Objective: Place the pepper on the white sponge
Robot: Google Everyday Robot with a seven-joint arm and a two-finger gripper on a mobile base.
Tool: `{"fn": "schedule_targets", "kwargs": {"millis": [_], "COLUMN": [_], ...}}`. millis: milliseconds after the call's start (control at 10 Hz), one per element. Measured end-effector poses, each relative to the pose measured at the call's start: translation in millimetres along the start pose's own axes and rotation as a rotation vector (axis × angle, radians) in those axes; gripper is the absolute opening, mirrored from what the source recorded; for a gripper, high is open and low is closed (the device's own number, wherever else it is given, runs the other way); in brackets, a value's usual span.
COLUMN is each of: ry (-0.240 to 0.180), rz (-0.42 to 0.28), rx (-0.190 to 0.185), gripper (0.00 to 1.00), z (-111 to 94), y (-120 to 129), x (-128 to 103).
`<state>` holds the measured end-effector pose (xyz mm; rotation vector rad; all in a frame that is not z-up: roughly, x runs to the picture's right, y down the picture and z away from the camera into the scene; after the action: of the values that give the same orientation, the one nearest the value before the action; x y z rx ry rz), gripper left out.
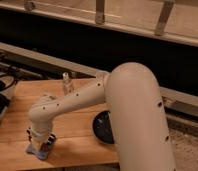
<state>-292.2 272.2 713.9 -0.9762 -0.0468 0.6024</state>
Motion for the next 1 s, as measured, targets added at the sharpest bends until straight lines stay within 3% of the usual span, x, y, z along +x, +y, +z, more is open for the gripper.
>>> {"fn": "schedule_targets", "kwargs": {"millis": [200, 400, 800, 1000], "ry": [0.0, 0.012, 0.024, 0.021], "rz": [-0.014, -0.017, -0.021, -0.014], "rx": [0.004, 0.009, 0.015, 0.044], "gripper": [0.68, 0.8, 0.8, 0.8], "z": [-4, -6, -8, -15], "y": [2, 1, 2, 3], "x": [-6, -8, -10, -11]}}
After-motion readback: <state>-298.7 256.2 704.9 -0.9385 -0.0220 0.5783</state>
